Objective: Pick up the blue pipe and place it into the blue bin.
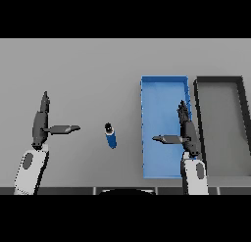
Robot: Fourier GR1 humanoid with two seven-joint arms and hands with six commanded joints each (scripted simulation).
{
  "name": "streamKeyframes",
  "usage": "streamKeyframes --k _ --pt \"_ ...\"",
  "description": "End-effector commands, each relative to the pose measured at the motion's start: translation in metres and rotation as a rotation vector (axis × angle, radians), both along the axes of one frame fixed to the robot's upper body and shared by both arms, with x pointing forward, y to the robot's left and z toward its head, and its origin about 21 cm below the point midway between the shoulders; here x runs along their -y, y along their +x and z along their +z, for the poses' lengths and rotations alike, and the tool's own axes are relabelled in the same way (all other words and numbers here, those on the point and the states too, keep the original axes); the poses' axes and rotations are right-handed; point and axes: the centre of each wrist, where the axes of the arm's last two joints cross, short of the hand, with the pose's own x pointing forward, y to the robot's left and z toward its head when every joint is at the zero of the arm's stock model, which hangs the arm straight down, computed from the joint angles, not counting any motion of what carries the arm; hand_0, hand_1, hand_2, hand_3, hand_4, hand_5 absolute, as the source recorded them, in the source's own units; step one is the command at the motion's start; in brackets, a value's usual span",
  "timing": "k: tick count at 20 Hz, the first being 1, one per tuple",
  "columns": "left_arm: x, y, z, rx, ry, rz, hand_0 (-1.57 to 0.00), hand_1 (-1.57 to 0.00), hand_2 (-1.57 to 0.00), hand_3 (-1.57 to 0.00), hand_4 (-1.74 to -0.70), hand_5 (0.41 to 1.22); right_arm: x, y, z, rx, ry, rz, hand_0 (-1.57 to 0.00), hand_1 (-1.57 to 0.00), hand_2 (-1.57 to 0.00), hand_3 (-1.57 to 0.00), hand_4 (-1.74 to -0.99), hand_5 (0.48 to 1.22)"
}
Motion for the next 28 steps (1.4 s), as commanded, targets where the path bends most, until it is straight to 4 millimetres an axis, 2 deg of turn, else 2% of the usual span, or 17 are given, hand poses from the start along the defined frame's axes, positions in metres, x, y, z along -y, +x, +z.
streamKeyframes --k 1,6,7,8,10,13,17,19,23,28 --pt "0.000 0.000 0.000 0.005 0.000 -0.001 0.00 0.00 0.00 0.00 -0.97 0.593 0.000 0.000 0.000 0.000 0.000 -0.001 0.00 0.00 0.00 0.00 -1.205 0.629" --pt "0.005 0.003 0.000 0.004 0.002 -0.001 0.00 0.00 0.00 0.00 -0.97 0.593 0.004 0.002 -0.002 -0.013 -0.003 -0.001 0.00 0.00 0.00 0.00 -1.205 0.629" --pt "-0.011 -0.008 -0.004 0.008 0.077 -0.115 0.00 0.00 0.00 0.00 -0.97 0.593 0.018 -0.006 0.003 0.080 -0.141 0.028 0.00 0.00 0.00 0.00 -1.205 0.629" --pt "-0.023 -0.013 -0.005 0.000 0.117 -0.185 0.00 0.00 0.00 0.00 -0.96 0.592 0.023 -0.014 0.006 0.127 -0.223 0.057 0.00 0.00 0.00 0.00 -1.201 0.628" --pt "-0.034 -0.014 -0.003 -0.005 0.155 -0.258 0.00 0.00 0.00 0.00 -0.96 0.590 0.024 -0.021 0.012 0.146 -0.288 0.088 0.00 0.00 0.00 0.00 -1.197 0.626" --pt "-0.034 -0.015 -0.007 -0.023 0.157 -0.305 0.00 0.00 0.00 0.00 -0.96 0.594 0.022 -0.028 0.011 0.138 -0.299 0.102 0.00 0.00 0.00 0.00 -1.206 0.625" --pt "-0.035 -0.026 0.002 -0.015 0.152 -0.450 0.00 0.00 0.00 0.00 -0.99 0.573 0.024 -0.022 0.019 0.131 -0.325 0.098 0.00 0.00 0.00 0.00 -1.181 0.619" --pt "-0.028 -0.035 0.005 -0.035 0.163 -0.535 0.00 0.00 0.00 0.00 -1.03 0.549 0.023 -0.022 0.018 0.137 -0.316 0.112 0.00 0.00 0.00 0.00 -1.179 0.616" --pt "0.002 -0.044 -0.002 -0.130 0.152 -0.678 0.00 0.00 0.00 0.00 -1.11 0.497 0.022 -0.025 0.015 0.123 -0.339 0.105 0.00 0.00 0.00 0.00 -1.164 0.617" --pt "0.041 -0.050 -0.015 -0.163 0.164 -0.765 0.00 0.00 0.00 0.00 -1.14 0.450 0.019 -0.028 0.017 0.119 -0.300 0.106 0.00 0.00 0.00 0.00 -1.197 0.615"
